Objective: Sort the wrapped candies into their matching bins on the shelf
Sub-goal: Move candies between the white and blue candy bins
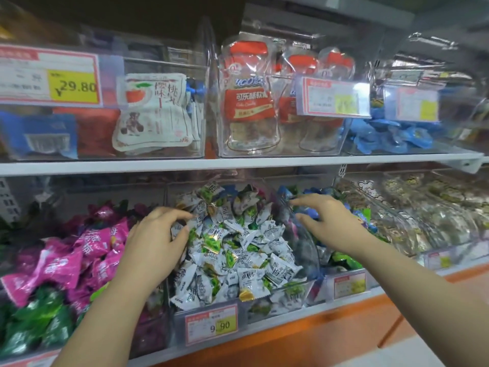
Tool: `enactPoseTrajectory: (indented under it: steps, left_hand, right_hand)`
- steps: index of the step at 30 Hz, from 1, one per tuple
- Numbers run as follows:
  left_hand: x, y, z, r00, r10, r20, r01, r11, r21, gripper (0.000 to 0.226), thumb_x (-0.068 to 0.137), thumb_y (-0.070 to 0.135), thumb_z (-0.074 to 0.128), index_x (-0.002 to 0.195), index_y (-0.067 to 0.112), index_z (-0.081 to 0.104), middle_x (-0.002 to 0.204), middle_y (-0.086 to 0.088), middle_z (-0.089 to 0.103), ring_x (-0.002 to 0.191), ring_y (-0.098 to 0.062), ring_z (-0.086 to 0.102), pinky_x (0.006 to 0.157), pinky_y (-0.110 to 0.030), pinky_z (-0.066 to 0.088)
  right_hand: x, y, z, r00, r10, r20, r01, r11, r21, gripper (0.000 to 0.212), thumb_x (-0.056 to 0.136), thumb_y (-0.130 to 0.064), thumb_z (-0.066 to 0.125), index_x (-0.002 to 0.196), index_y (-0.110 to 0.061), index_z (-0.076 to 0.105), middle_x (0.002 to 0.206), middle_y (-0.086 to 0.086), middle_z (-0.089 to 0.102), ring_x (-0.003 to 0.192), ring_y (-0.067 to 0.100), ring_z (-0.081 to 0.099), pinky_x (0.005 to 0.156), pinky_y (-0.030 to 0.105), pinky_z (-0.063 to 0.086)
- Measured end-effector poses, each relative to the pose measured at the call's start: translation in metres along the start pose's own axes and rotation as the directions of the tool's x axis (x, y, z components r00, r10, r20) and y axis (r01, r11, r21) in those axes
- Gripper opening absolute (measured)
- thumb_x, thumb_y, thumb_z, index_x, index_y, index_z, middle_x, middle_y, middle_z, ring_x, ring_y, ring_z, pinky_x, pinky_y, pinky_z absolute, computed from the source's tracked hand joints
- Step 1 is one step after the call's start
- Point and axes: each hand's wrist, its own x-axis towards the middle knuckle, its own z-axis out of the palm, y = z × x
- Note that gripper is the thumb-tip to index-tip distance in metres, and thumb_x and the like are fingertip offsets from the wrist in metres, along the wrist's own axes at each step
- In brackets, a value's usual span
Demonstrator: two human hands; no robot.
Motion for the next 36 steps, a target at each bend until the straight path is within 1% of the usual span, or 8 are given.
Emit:
enactPoseTrajectory:
  steps: [4,8,11,16,19,26,32,36]
  left_hand:
    - [-0.003,-0.004,-0.001,0.999,0.023,0.032,-0.023,1.0,0.009,0.027,0.093,0.017,0.054,0.116,0.027,0.062,0.128,0.005,0.05,0.085,-0.012,0.057,0.084,-0.026,0.042]
    - [0.0,-0.01,-0.008,1.0,0.004,0.025,-0.005,1.0,0.025,0.027,0.094,0.02,0.053,0.118,0.032,0.059,0.128,0.01,0.046,0.083,-0.007,0.051,0.075,-0.022,0.041]
    - [0.002,-0.013,-0.013,0.995,0.015,0.099,-0.022,0.997,0.076,0.031,0.095,0.023,0.051,0.123,0.036,0.054,0.133,0.012,0.044,0.088,-0.007,0.056,0.078,-0.025,0.046]
    - [0.005,-0.015,-0.015,0.983,0.024,0.182,-0.045,0.993,0.112,0.036,0.096,0.025,0.05,0.128,0.041,0.048,0.138,0.018,0.038,0.087,-0.005,0.06,0.071,-0.023,0.048]
    - [0.008,-0.019,-0.014,0.982,0.035,0.183,-0.053,0.994,0.094,0.038,0.096,0.023,0.05,0.13,0.041,0.046,0.139,0.017,0.039,0.071,-0.001,0.057,0.055,-0.014,0.04]
    - [0.006,-0.017,-0.01,0.983,0.098,0.157,-0.12,0.983,0.141,0.04,0.096,0.027,0.049,0.134,0.04,0.044,0.143,0.013,0.041,0.131,-0.009,0.035,0.105,-0.029,0.034]
    - [0.009,-0.022,-0.012,0.984,0.051,0.169,-0.062,0.996,0.062,0.036,0.097,0.026,0.049,0.13,0.04,0.047,0.139,0.014,0.043,0.062,0.002,0.045,0.063,-0.016,0.037]
    - [0.007,-0.022,-0.012,0.986,0.047,0.157,-0.055,0.997,0.047,0.035,0.097,0.029,0.048,0.13,0.04,0.047,0.138,0.016,0.043,0.046,0.002,0.041,0.055,-0.013,0.034]
  right_hand:
    - [0.009,-0.055,0.012,0.953,-0.139,0.268,0.116,0.988,0.1,0.037,0.095,-0.031,0.054,0.132,-0.027,0.053,0.134,-0.007,0.052,0.102,0.006,0.053,0.087,0.023,0.041]
    - [0.034,-0.089,0.049,0.888,-0.21,0.409,0.204,0.977,0.058,0.052,0.093,-0.035,0.056,0.141,-0.025,0.04,0.14,-0.002,0.049,0.123,0.016,0.048,0.095,0.023,0.036]
    - [0.06,-0.101,0.068,0.899,-0.191,0.395,0.222,0.974,-0.034,0.065,0.091,-0.042,0.056,0.146,-0.019,0.031,0.105,-0.001,0.058,0.099,0.022,0.051,0.074,0.024,0.041]
    - [0.083,-0.098,0.086,0.863,-0.106,0.494,0.211,0.964,-0.162,0.086,0.083,-0.06,0.057,0.15,-0.028,0.014,0.156,0.005,0.02,0.14,0.027,0.025,0.111,0.039,0.03]
    - [0.078,-0.094,0.086,0.842,-0.147,0.519,0.267,0.95,-0.164,0.07,0.085,-0.056,0.055,0.145,-0.029,0.03,0.14,0.004,0.047,0.123,0.026,0.047,0.099,0.039,0.043]
    - [0.042,-0.081,0.065,0.755,-0.253,0.605,0.416,0.898,-0.143,0.032,0.096,-0.039,0.046,0.124,-0.032,0.058,0.145,-0.006,0.042,0.131,0.014,0.04,0.112,0.039,0.025]
    - [0.042,-0.085,0.038,0.776,-0.24,0.583,0.324,0.945,-0.043,0.03,0.095,-0.033,0.053,0.122,-0.026,0.061,0.13,-0.007,0.058,0.111,0.008,0.057,0.099,0.028,0.044]
    - [0.061,-0.095,0.052,0.86,-0.236,0.452,0.3,0.951,-0.073,0.039,0.094,-0.03,0.055,0.132,-0.024,0.053,0.134,-0.005,0.055,0.115,0.012,0.054,0.096,0.024,0.042]
